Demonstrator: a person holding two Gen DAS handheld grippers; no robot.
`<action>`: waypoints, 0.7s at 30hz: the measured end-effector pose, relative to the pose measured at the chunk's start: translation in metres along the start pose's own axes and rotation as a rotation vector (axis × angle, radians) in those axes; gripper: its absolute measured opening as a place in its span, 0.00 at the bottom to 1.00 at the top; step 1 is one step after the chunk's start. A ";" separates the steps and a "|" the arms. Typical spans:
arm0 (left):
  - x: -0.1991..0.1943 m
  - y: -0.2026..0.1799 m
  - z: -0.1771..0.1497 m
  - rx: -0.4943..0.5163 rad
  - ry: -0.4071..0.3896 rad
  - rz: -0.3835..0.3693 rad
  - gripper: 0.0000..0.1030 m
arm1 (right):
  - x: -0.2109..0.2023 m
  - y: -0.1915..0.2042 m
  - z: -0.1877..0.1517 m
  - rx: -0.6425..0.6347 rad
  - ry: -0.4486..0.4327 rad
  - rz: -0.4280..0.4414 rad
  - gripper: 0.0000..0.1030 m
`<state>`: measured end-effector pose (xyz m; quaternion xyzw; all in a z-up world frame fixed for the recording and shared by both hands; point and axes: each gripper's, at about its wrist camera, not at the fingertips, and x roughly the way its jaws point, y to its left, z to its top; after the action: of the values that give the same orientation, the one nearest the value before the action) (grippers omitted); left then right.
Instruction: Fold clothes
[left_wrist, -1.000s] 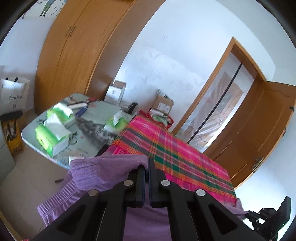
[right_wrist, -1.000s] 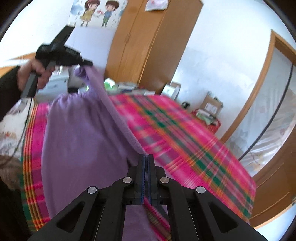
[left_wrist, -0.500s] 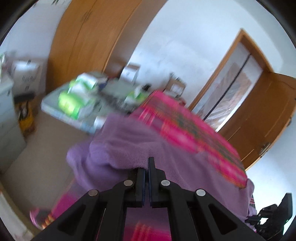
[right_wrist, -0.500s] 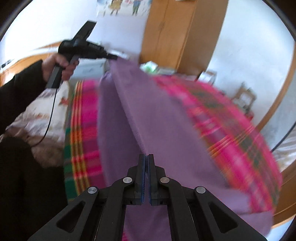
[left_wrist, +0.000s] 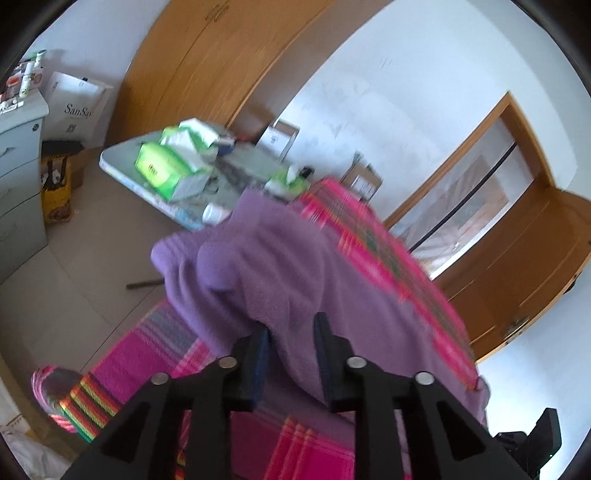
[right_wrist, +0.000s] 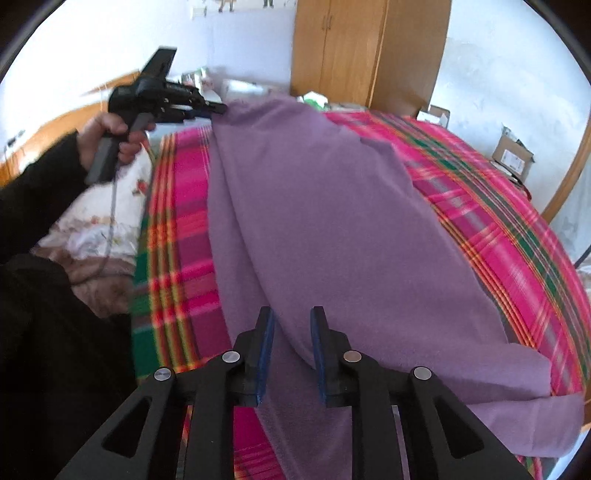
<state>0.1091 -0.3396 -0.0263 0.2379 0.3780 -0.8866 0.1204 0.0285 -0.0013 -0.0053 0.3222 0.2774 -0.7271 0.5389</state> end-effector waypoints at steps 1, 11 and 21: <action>0.002 0.002 0.004 -0.015 0.004 -0.007 0.28 | -0.003 -0.001 0.001 0.009 -0.014 -0.002 0.22; 0.006 0.030 0.009 -0.213 0.032 -0.092 0.33 | -0.013 -0.009 0.001 0.064 -0.059 -0.055 0.23; 0.024 0.044 0.026 -0.302 0.032 -0.051 0.35 | -0.006 -0.014 0.012 0.070 -0.069 -0.078 0.24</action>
<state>0.0971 -0.3893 -0.0499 0.2216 0.5150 -0.8184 0.1260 0.0139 -0.0027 0.0076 0.3045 0.2455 -0.7675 0.5080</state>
